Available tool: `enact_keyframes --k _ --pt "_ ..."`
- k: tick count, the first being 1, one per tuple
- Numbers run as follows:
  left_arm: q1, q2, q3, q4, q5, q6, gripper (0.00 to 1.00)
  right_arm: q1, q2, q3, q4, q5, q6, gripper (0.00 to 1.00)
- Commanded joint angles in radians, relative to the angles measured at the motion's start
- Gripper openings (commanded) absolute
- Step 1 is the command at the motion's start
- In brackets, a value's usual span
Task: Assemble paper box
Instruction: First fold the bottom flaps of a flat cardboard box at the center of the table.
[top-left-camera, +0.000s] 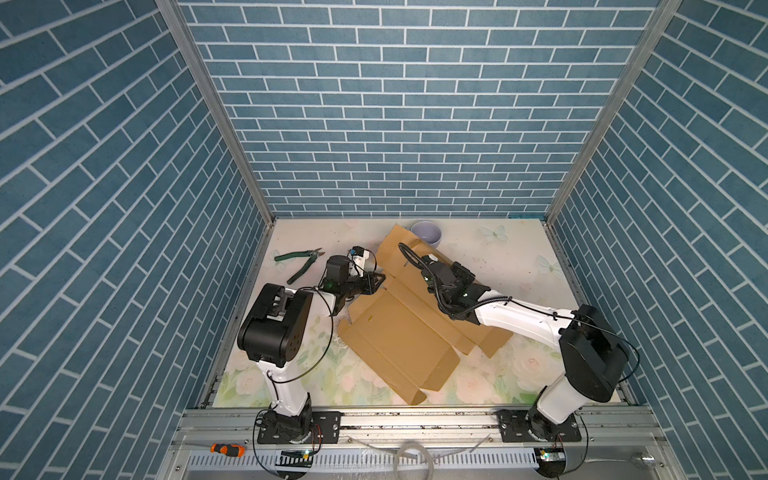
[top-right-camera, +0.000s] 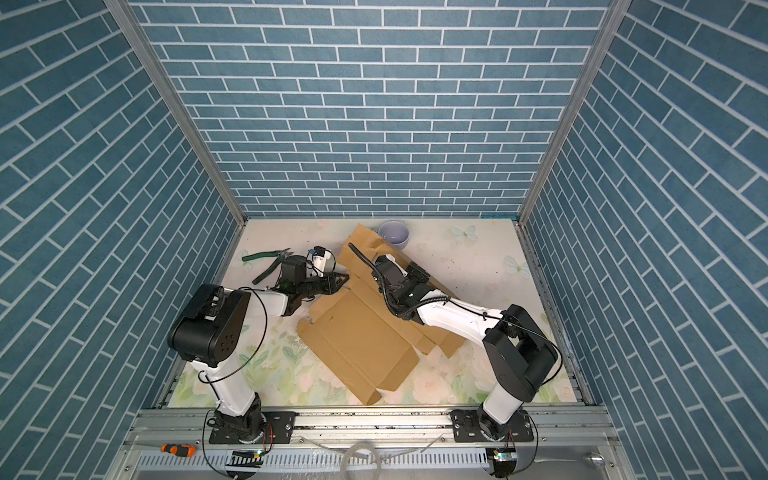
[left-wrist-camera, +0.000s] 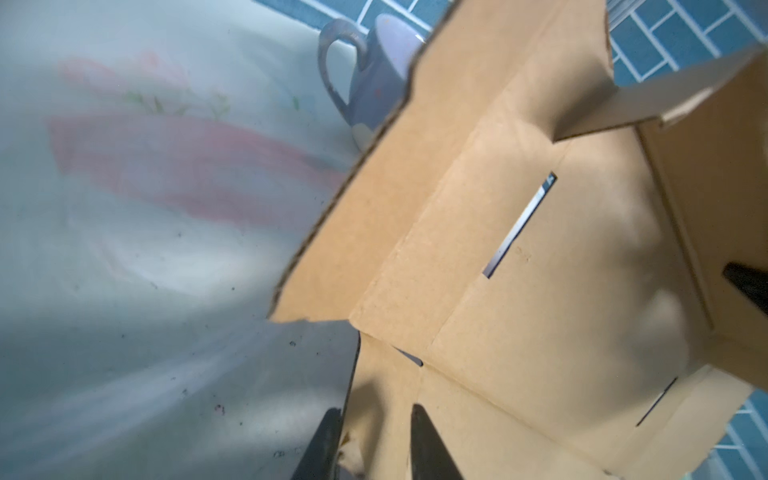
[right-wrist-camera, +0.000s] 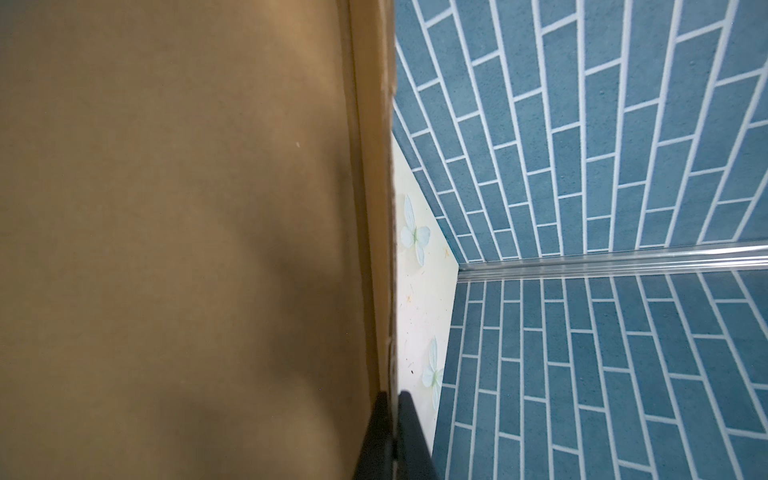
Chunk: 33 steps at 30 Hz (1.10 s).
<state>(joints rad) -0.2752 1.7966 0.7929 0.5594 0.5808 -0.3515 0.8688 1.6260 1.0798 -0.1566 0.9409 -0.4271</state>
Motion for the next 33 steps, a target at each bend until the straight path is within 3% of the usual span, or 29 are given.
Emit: enact_keyframes --k 1,5,8,14,18,25,29,33 --pt "-0.068 -0.043 -0.005 -0.069 -0.07 0.105 0.28 0.02 -0.032 0.013 -0.014 0.01 0.019 0.0" --pt "-0.108 -0.08 0.007 -0.163 -0.161 0.186 0.25 0.036 -0.023 0.036 -0.047 0.022 0.036 0.0" --pt "-0.11 -0.106 -0.013 -0.134 -0.194 0.194 0.25 0.039 -0.016 0.041 -0.055 0.03 0.042 0.0" --pt "-0.157 -0.086 -0.019 -0.089 -0.187 0.185 0.27 0.053 -0.023 0.045 -0.062 0.031 0.047 0.0" --pt "-0.194 -0.041 -0.003 -0.103 -0.197 0.182 0.28 0.074 -0.014 0.008 0.014 0.066 -0.024 0.0" --pt "-0.199 -0.035 0.005 -0.094 -0.171 0.159 0.3 0.093 0.024 0.025 0.012 0.075 -0.03 0.0" --pt "-0.181 -0.07 0.01 -0.13 -0.16 0.163 0.4 0.091 0.029 0.022 0.037 0.081 -0.061 0.0" --pt "-0.13 -0.143 0.02 -0.184 -0.135 0.158 0.58 0.083 0.019 0.005 0.073 0.076 -0.102 0.0"
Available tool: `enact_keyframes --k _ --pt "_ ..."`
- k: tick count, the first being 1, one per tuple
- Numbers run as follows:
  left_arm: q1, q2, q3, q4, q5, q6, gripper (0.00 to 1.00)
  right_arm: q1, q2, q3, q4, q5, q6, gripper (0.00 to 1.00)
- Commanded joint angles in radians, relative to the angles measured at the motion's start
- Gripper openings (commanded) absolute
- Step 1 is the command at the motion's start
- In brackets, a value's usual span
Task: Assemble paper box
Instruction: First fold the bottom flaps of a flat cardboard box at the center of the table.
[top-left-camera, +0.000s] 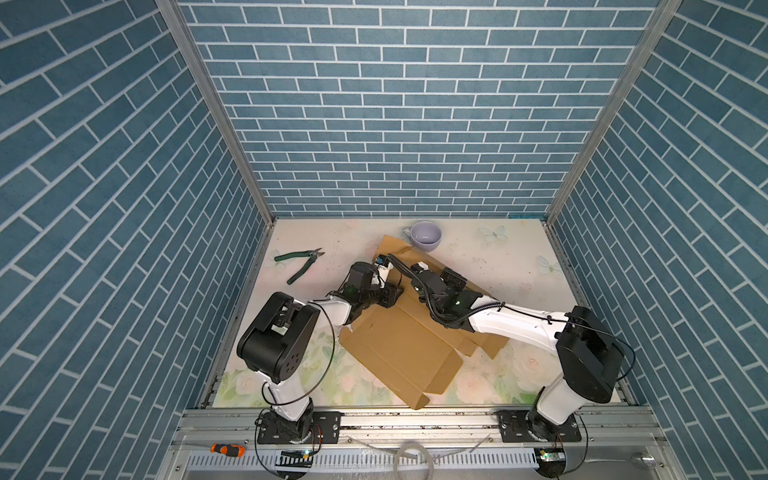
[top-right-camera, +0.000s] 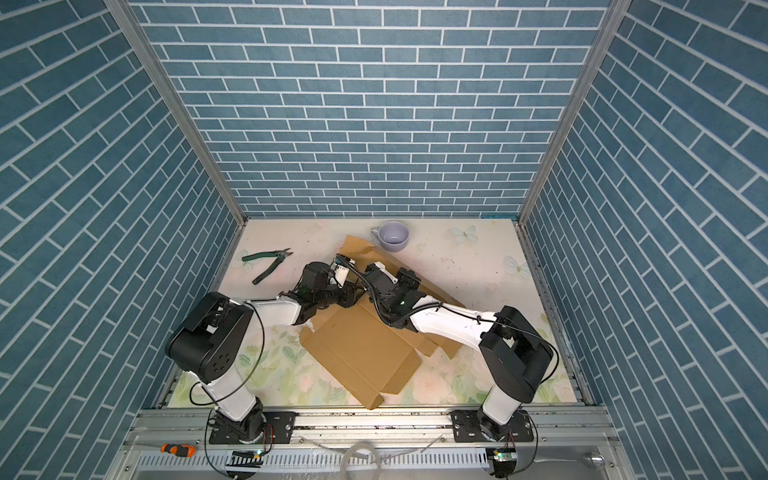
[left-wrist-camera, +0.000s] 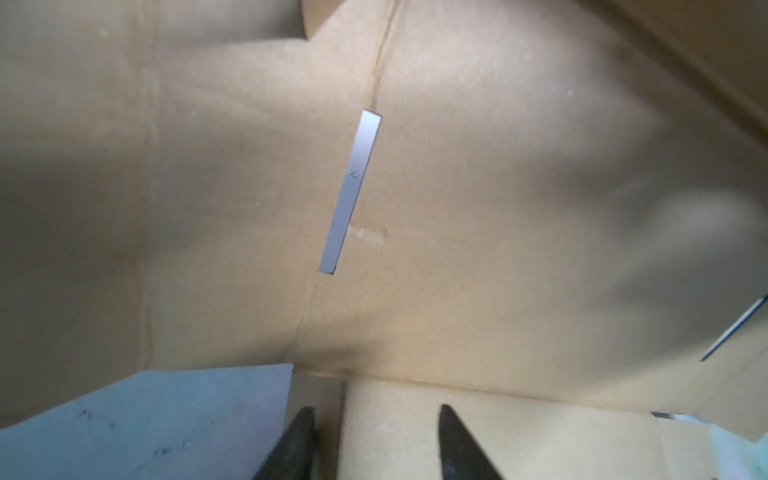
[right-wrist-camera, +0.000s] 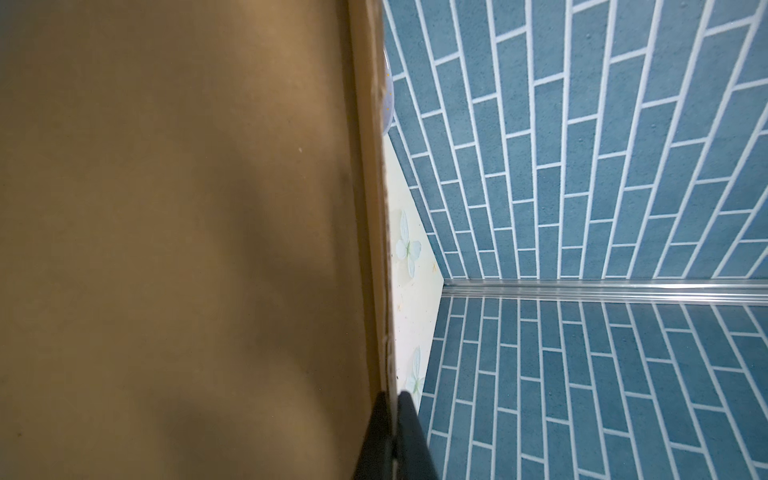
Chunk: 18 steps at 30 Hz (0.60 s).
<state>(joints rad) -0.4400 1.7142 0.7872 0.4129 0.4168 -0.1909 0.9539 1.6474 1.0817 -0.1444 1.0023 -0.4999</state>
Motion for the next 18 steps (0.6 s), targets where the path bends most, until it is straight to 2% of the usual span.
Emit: enact_keyframes --k 1,7,11,15,18 --pt "0.054 -0.081 0.03 -0.052 0.042 -0.006 0.61 -0.003 -0.004 -0.003 0.077 0.017 -0.046 0.0" --pt "0.153 -0.182 0.093 -0.148 0.157 -0.018 0.71 -0.012 -0.011 -0.026 0.144 0.015 -0.123 0.0" --pt "0.23 -0.22 0.152 -0.235 0.195 0.023 0.74 -0.012 -0.017 -0.021 0.155 0.013 -0.15 0.0" --pt "0.304 -0.17 0.229 -0.29 0.183 0.105 0.78 -0.011 -0.029 -0.033 0.172 0.0 -0.177 0.0" --pt "0.307 -0.062 0.326 -0.356 0.247 0.205 0.8 -0.012 -0.033 -0.045 0.192 -0.011 -0.199 0.0"
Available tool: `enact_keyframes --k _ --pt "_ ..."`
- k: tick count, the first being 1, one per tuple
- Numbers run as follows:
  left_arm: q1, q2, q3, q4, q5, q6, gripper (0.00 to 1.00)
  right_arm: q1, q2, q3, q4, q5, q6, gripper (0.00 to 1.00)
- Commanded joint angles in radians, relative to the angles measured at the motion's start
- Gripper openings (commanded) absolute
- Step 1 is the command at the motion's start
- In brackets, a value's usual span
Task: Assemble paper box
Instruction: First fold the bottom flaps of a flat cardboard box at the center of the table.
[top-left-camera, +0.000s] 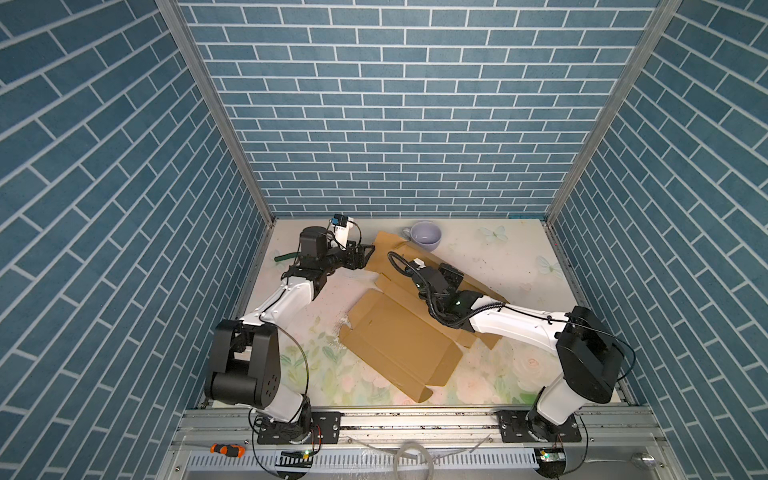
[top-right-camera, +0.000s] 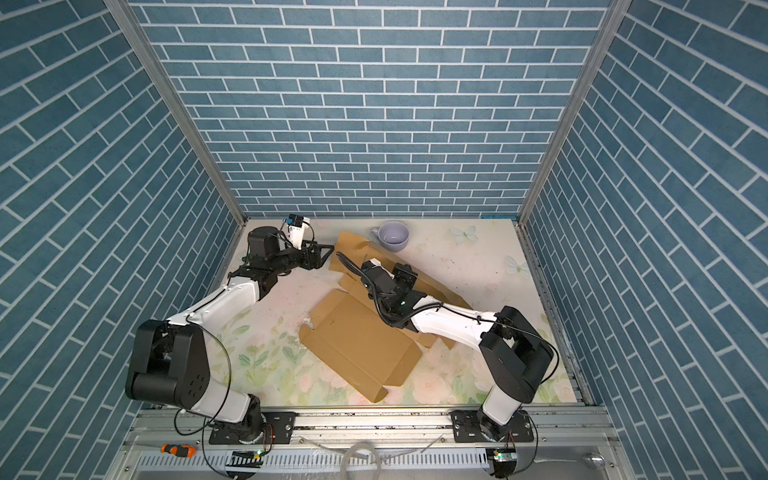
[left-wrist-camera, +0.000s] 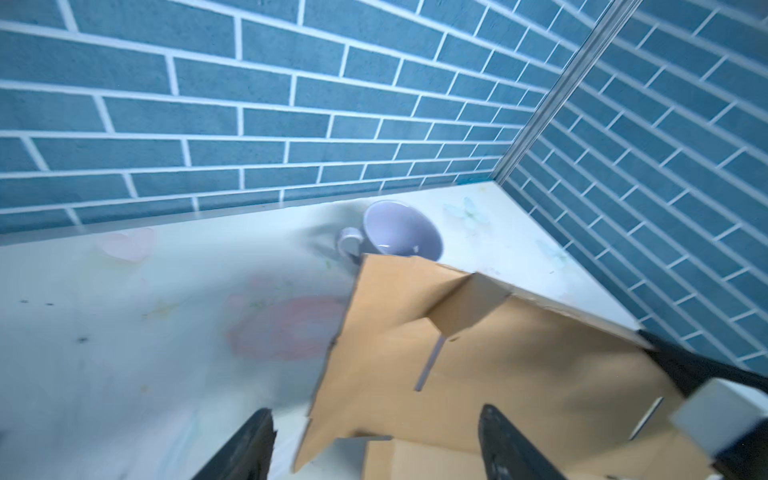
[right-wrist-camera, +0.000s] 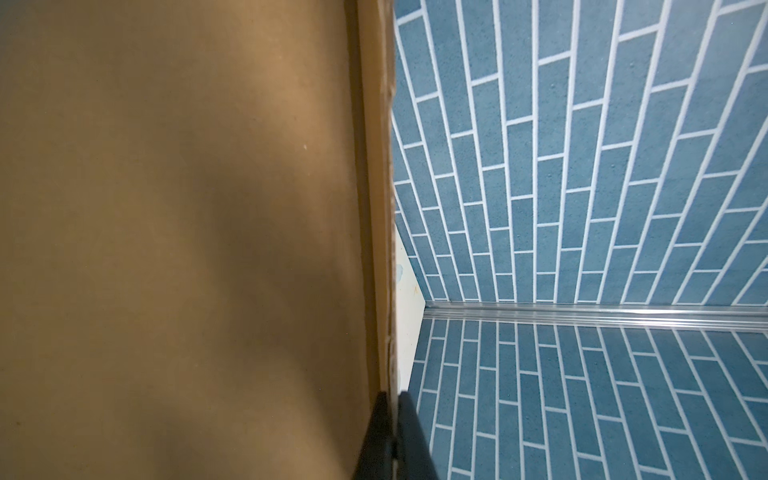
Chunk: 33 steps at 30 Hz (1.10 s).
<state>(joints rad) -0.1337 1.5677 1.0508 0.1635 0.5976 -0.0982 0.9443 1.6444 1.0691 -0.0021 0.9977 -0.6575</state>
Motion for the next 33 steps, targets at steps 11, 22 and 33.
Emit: enact_keyframes --k 11,22,33 --pt "0.002 0.301 0.31 -0.277 0.139 0.282 0.74 -0.002 -0.026 -0.018 0.062 -0.039 -0.079 0.0" --pt "-0.038 0.326 0.308 -0.261 0.118 0.306 0.24 -0.004 -0.019 0.014 0.024 -0.033 -0.082 0.0" --pt "-0.147 0.092 0.062 0.001 -0.052 0.216 0.02 0.004 -0.04 0.052 -0.033 0.03 -0.123 0.0"
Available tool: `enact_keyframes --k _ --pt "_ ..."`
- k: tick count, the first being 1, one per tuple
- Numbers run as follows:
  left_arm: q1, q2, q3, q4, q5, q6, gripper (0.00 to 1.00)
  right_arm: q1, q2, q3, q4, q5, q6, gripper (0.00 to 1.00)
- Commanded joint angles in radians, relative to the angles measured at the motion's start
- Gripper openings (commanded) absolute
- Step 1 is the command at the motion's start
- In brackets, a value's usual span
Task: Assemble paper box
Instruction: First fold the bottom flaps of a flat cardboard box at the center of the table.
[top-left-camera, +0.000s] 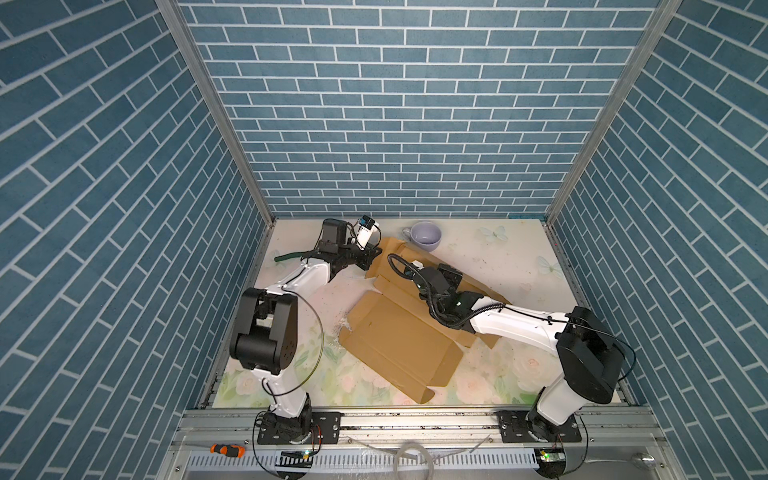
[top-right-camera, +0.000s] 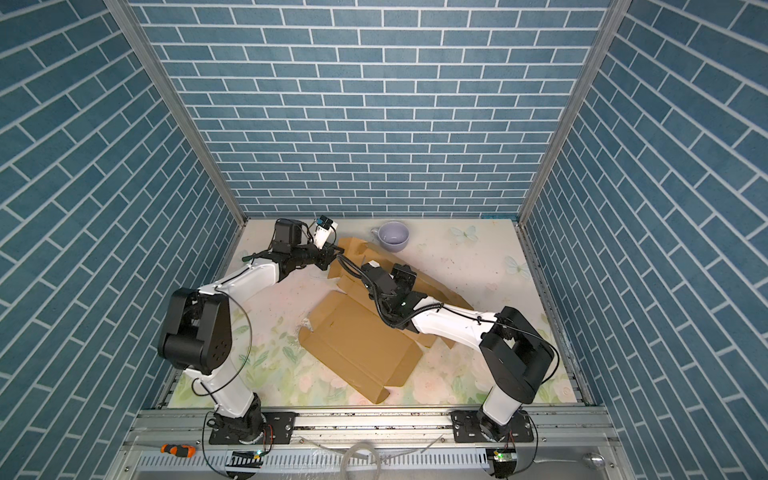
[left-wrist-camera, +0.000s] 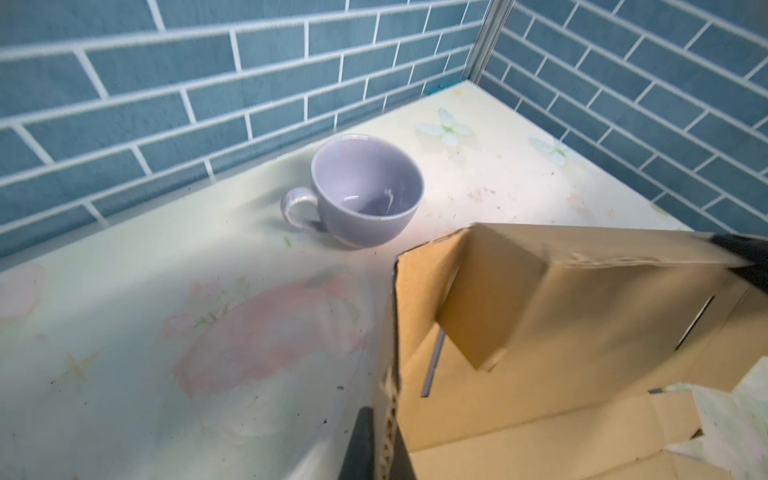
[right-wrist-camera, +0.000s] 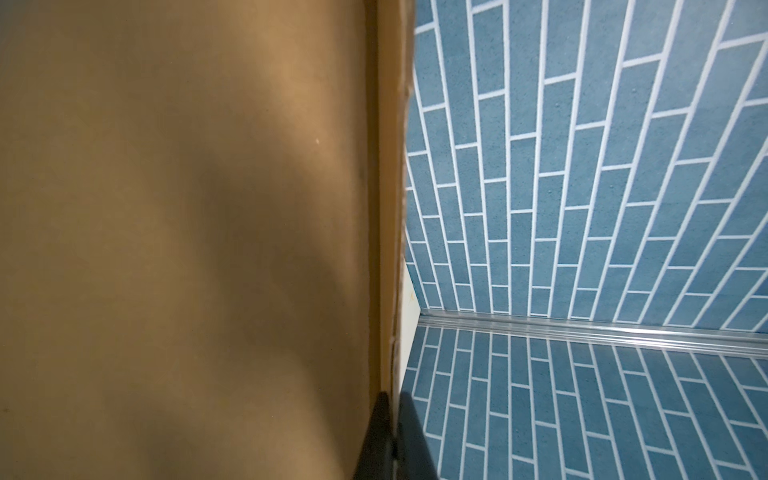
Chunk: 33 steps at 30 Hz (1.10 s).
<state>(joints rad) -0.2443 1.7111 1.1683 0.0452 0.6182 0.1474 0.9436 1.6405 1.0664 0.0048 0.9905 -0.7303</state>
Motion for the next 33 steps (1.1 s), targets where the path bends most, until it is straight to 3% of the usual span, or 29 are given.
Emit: enact_keyframes --k 1,7,18,29,33 --pt "-0.051 -0.072 -0.091 0.153 -0.097 -0.034 0.02 0.008 -0.043 0.06 -0.049 0.041 -0.054 0.0" --pt "-0.098 -0.116 -0.235 0.31 -0.184 -0.105 0.01 0.037 -0.057 0.079 -0.089 0.045 -0.048 0.0" --pt "-0.204 -0.149 -0.345 0.43 -0.309 -0.212 0.03 0.107 -0.021 0.14 -0.269 0.041 0.17 0.0" --pt "-0.245 -0.175 -0.542 0.591 -0.445 -0.243 0.01 0.181 -0.104 -0.046 -0.044 0.003 0.123 0.0" --pt "-0.25 -0.154 -0.596 0.725 -0.496 -0.273 0.0 0.187 -0.096 -0.083 0.091 0.048 0.017 0.0"
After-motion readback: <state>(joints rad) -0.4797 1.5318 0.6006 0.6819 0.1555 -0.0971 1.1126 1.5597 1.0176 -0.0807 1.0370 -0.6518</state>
